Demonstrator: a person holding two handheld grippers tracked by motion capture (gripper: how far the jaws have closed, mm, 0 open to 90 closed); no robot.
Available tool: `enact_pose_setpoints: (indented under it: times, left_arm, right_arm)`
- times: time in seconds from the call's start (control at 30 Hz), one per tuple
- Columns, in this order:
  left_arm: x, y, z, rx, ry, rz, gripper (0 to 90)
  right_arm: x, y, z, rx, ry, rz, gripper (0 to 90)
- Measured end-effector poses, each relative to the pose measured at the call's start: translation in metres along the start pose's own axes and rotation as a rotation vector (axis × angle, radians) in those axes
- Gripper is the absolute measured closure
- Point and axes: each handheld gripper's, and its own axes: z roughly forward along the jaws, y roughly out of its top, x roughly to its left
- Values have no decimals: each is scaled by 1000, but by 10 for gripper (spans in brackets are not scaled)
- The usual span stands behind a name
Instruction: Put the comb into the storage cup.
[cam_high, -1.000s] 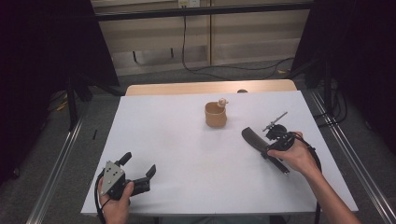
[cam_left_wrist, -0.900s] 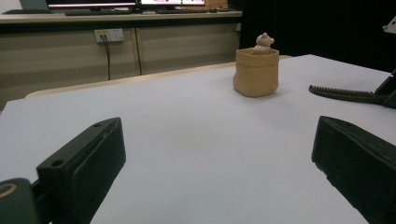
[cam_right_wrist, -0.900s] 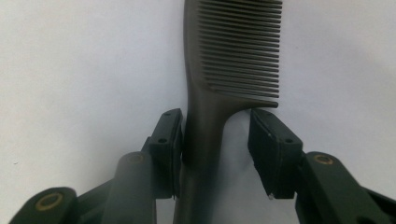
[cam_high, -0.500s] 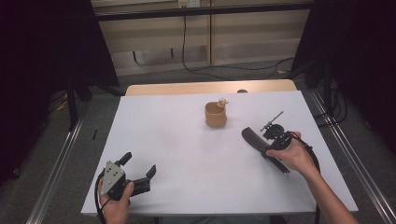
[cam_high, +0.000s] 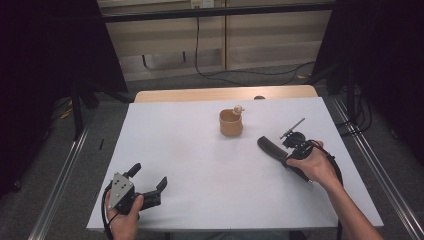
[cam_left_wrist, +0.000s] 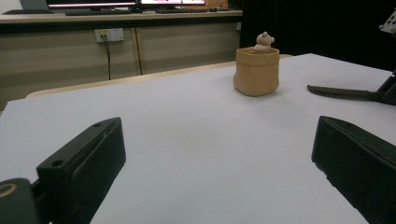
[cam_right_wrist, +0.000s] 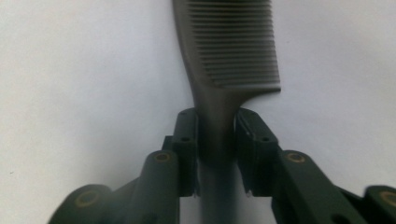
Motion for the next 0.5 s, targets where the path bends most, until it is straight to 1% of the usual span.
enact_pose_setpoints:
  times: [0.07, 0.13, 0.23, 0.37, 0.5]
  left_arm:
    - [0, 0, 0, 0, 0, 1, 29]
    - [0, 0, 0, 0, 0, 0, 29]
    - [0, 0, 0, -3, 0, -2, 29]
    - [1, 0, 0, 2, 0, 5, 29]
    - [1, 0, 0, 1, 2, 2, 29]
  right_arm:
    - [0, 0, 0, -2, 1, 6, 716]
    - [1, 0, 0, 0, -10, 0, 718]
    - [0, 0, 0, -4, -5, 2, 720]
    - [-2, -3, -2, -24, 9, 14, 722]
    - [-3, -5, -2, -45, 11, 23, 722]
